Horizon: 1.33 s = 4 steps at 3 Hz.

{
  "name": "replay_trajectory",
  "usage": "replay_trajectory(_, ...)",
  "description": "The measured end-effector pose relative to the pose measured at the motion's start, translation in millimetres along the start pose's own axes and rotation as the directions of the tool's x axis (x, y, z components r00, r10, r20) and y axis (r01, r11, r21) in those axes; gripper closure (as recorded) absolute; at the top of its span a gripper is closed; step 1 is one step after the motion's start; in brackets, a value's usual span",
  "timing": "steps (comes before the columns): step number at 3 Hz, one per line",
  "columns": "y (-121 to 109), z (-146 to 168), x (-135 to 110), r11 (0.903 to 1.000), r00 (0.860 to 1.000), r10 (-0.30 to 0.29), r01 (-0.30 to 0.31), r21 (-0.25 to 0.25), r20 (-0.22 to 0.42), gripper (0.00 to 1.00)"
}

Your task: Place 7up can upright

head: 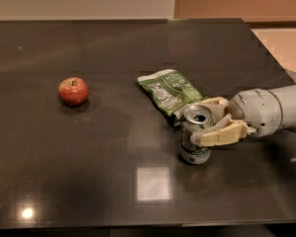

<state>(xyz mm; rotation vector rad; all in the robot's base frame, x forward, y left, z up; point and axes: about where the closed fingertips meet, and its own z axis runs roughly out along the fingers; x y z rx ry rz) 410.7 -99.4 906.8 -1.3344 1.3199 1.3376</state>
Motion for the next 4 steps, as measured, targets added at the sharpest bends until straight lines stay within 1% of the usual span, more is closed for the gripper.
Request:
replay_trajectory(2, -1.4, 4.0, -2.1, 1.0, 1.0, -0.004, 0.004, 0.001, -0.004, 0.12)
replay_trajectory(3, -2.0, 5.7, -3.0, 1.0, 1.0, -0.006, 0.006, 0.001, -0.005, 0.0)
replay_trajectory(4, -2.0, 5.8, -3.0, 1.0, 1.0, -0.006, 0.006, 0.001, -0.005, 0.0)
